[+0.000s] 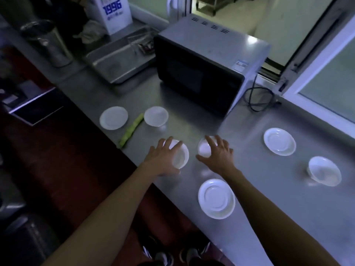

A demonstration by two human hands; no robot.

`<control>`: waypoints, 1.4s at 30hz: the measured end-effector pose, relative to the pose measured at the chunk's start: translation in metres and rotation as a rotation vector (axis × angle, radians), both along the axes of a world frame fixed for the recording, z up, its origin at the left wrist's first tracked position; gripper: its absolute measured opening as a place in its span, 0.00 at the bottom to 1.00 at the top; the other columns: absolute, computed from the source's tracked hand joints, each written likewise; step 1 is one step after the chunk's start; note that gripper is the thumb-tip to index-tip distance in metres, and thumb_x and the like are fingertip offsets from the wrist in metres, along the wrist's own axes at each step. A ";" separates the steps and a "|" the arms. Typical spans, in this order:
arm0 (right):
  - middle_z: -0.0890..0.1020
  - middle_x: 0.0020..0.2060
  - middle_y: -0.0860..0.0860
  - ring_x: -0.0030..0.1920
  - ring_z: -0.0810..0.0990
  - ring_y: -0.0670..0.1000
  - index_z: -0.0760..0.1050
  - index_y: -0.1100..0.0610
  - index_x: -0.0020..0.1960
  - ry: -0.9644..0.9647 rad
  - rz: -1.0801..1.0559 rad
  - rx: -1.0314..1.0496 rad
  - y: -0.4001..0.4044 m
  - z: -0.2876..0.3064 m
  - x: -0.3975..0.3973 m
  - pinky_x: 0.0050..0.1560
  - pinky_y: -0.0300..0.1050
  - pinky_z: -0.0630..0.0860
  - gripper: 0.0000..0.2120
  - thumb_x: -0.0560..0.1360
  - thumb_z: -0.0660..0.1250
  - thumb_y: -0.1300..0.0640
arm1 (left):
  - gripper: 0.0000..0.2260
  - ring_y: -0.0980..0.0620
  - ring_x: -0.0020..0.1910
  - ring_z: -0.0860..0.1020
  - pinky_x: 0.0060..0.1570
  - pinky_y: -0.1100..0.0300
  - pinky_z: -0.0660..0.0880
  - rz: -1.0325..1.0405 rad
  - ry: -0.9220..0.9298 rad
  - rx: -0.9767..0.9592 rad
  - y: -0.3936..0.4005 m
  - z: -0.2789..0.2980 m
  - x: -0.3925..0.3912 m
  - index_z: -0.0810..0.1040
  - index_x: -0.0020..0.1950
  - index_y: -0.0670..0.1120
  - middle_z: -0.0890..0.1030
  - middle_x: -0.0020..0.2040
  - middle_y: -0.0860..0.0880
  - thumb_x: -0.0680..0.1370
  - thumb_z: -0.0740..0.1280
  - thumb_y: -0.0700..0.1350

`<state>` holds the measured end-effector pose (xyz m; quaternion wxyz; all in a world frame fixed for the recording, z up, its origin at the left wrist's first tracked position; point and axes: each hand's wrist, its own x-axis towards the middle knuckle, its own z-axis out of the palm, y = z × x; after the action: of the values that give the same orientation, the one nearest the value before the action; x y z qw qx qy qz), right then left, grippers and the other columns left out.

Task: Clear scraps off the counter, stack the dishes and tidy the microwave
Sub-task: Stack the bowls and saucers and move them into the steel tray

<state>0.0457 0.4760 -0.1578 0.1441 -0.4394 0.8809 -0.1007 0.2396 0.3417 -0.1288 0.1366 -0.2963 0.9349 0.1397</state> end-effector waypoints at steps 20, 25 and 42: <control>0.59 0.78 0.53 0.73 0.63 0.62 0.56 0.43 0.78 0.075 0.436 -0.060 -0.270 0.059 0.251 0.67 0.63 0.66 0.44 0.69 0.69 0.32 | 0.51 0.43 0.78 0.47 0.71 0.37 0.58 0.420 0.057 -0.022 -0.182 0.033 0.286 0.44 0.80 0.61 0.45 0.81 0.49 0.66 0.72 0.68; 0.59 0.78 0.53 0.74 0.61 0.62 0.56 0.43 0.78 0.076 0.509 -0.063 -0.331 0.054 0.276 0.68 0.64 0.66 0.44 0.69 0.67 0.30 | 0.51 0.43 0.78 0.49 0.71 0.39 0.60 0.480 0.004 -0.027 -0.230 0.033 0.318 0.45 0.80 0.60 0.46 0.81 0.48 0.66 0.72 0.67; 0.59 0.78 0.53 0.74 0.62 0.61 0.55 0.42 0.77 0.021 0.510 -0.047 -0.549 0.051 0.257 0.69 0.63 0.64 0.43 0.69 0.67 0.28 | 0.51 0.44 0.78 0.48 0.71 0.39 0.57 0.494 -0.033 -0.006 -0.450 0.048 0.305 0.45 0.80 0.60 0.46 0.81 0.49 0.66 0.72 0.66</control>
<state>0.3027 -0.0732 -0.1064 0.1456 -0.6516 0.7404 -0.0772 0.5448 -0.1080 -0.0804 0.1126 -0.5187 0.8320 0.1612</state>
